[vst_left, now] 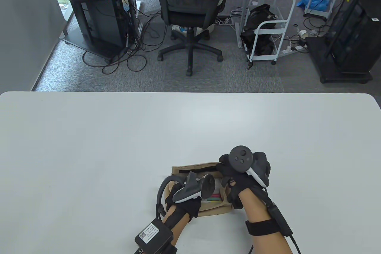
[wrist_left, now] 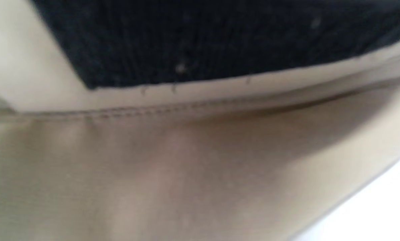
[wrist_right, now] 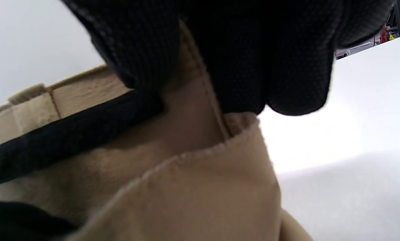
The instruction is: Twist to extend twist pen refills
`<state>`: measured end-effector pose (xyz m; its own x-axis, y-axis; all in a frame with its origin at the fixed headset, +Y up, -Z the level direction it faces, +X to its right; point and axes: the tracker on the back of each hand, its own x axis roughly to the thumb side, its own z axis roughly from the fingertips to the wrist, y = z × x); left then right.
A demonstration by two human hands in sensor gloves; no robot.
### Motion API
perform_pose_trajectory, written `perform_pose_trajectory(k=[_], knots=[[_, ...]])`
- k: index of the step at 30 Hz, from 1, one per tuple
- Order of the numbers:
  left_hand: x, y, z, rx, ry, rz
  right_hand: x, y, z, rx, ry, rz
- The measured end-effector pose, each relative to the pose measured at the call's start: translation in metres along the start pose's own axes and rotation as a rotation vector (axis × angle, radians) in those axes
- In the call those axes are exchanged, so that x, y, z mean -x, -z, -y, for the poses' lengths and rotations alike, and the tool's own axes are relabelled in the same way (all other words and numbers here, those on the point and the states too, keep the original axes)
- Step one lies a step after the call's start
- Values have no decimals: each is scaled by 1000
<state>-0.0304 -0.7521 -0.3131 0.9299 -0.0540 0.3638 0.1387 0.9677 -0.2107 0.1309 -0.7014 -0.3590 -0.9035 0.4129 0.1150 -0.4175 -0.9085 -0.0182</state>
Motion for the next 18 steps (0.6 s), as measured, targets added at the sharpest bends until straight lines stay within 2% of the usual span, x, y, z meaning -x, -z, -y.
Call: perform_pose_trajectory(k=[5,10,18], knots=[[-1,0,3,-45,44,10,-1,0,0,1,-7,2],[4,2,5,19,-27,-6,0,0,0,-1,-6,4],[9,6,5,62,-85,-37,-1,0,0,-1,-9,6]])
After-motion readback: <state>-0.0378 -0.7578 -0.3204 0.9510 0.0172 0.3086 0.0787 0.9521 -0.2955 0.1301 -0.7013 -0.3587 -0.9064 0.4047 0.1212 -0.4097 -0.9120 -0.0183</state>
